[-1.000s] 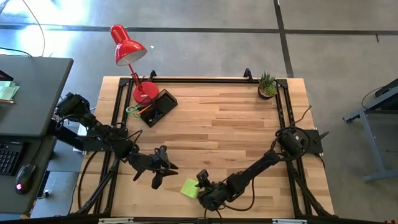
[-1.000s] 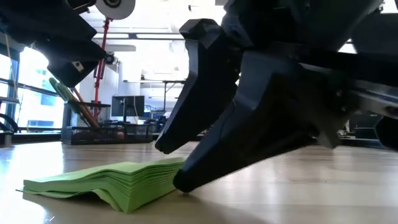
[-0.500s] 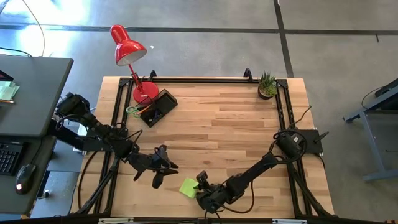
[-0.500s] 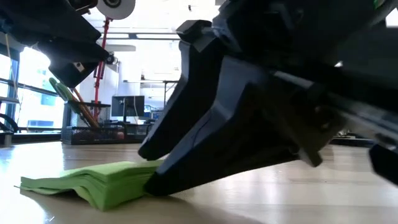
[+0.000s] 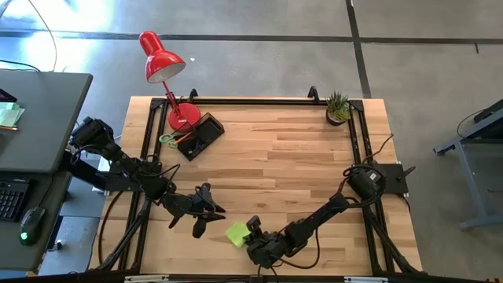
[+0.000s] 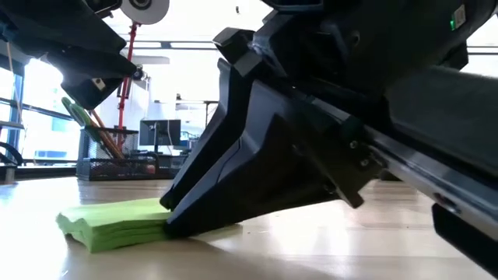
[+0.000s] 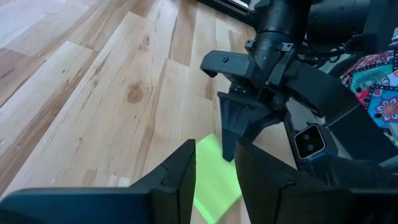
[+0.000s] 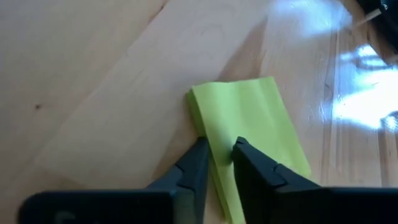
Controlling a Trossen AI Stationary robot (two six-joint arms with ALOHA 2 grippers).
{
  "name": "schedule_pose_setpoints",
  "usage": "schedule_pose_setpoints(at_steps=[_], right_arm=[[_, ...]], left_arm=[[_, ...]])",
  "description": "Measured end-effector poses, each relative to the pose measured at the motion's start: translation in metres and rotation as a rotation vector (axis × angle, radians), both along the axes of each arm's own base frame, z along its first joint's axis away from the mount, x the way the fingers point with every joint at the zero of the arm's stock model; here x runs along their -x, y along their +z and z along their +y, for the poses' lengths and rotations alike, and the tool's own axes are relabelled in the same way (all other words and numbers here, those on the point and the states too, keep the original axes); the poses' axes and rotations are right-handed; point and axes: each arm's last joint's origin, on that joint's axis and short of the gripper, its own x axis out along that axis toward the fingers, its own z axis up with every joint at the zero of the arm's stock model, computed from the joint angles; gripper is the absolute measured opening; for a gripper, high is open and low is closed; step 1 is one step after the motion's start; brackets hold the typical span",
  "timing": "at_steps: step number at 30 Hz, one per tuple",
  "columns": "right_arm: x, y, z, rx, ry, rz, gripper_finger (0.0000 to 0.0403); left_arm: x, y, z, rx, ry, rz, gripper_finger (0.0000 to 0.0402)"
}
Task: Pick and place office supplies into organizer
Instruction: Put the green sticky notes into the desk organizer
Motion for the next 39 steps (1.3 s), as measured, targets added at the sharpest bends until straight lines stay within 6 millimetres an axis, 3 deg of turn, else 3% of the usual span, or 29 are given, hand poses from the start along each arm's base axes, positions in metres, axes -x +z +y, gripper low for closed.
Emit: schedule_pose_setpoints(at_steps=[7,19,31,39], right_arm=[[-0.002,0.001,0.0,0.012,-0.001,-0.02,0.0005],[-0.005,0.005,-0.002,0.064,-0.058,-0.08,0.0003],[-0.025,0.057,0.008,0.162,-0.09,-0.149,0.0],[-0.027,0.065,-0.002,0.195,-0.134,-0.049,0.0]], left_arm=[[0.0,0.0,0.0,0.0,0.0,0.0,0.0097],[0.0,0.0,0.0,-0.001,-0.001,0.0,0.0097],[0.001,0.002,-0.002,0.043,-0.086,0.011,0.0097],[0.009,0.023,-0.004,0.134,-0.211,-0.042,0.0097]])
